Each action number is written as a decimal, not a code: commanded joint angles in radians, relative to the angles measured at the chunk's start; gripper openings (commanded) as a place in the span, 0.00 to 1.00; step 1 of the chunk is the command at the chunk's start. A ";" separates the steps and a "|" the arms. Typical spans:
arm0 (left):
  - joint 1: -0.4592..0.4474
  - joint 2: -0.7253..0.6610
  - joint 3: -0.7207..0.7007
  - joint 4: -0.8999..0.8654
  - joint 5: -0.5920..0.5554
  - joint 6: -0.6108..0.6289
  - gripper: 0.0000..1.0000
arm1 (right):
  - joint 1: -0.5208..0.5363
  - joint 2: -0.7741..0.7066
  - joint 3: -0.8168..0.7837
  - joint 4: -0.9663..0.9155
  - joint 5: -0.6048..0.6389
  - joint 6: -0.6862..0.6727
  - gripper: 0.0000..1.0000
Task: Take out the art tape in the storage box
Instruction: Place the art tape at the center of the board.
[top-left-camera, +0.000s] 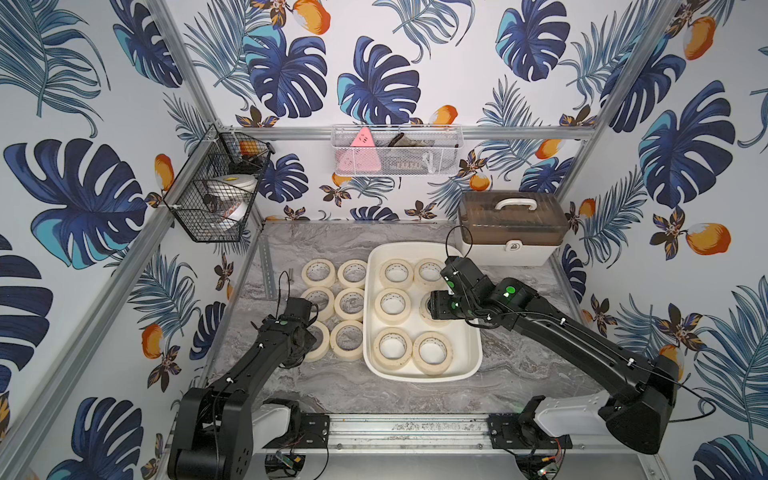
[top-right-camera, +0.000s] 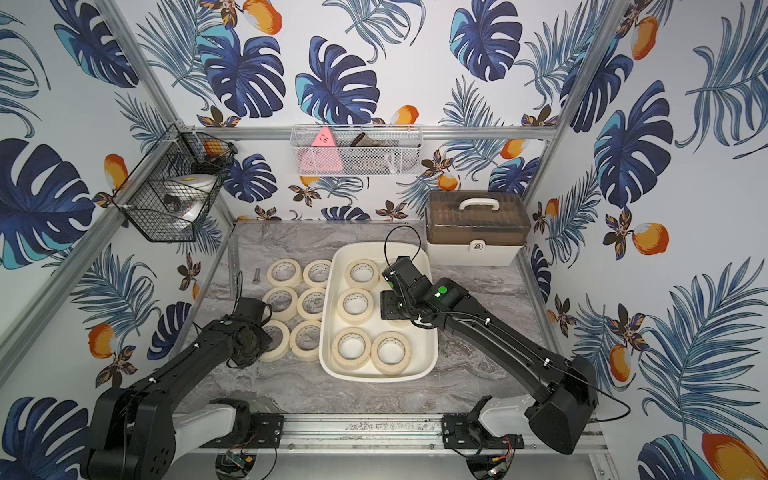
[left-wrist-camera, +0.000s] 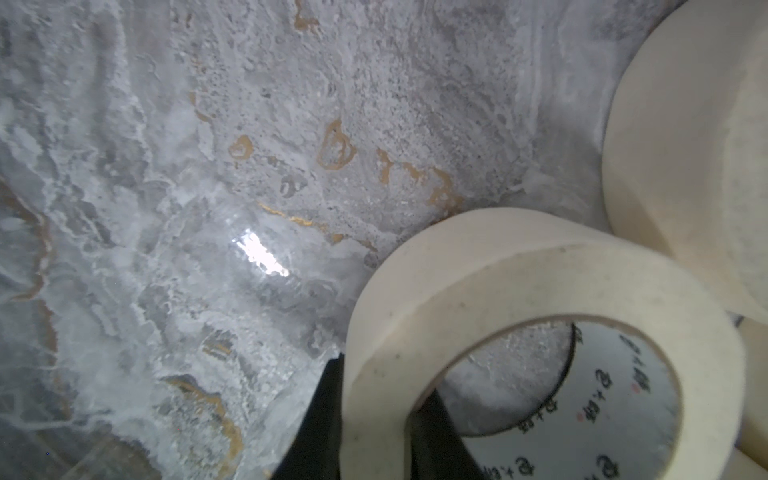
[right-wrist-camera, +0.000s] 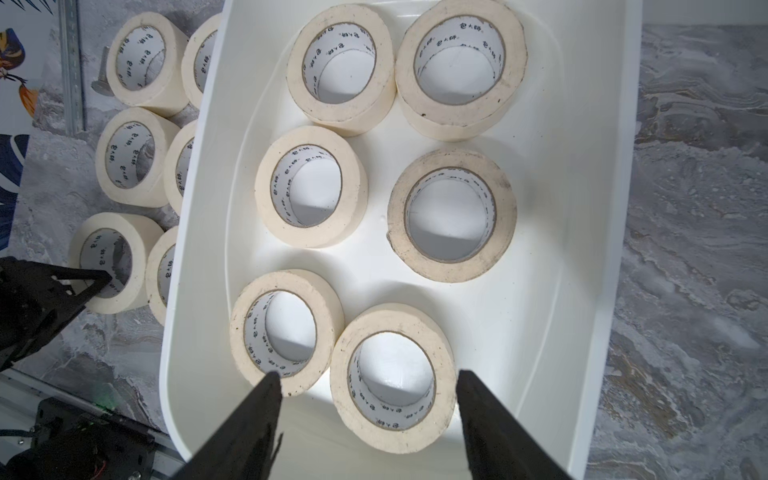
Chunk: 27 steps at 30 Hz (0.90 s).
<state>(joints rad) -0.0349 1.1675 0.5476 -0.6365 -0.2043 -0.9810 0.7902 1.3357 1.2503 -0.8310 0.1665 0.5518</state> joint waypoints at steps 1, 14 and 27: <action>0.003 0.018 -0.007 0.068 0.044 0.004 0.07 | -0.007 -0.009 -0.009 -0.022 0.000 -0.016 0.70; 0.004 0.017 0.015 0.063 0.020 0.034 0.47 | -0.057 -0.010 -0.036 -0.008 -0.059 -0.015 0.71; -0.002 -0.093 0.170 -0.080 -0.035 0.197 0.85 | -0.106 0.000 -0.047 0.024 -0.103 0.003 0.71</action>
<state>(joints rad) -0.0334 1.0931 0.6716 -0.6594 -0.2119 -0.8711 0.6918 1.3411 1.2087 -0.8314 0.0761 0.5415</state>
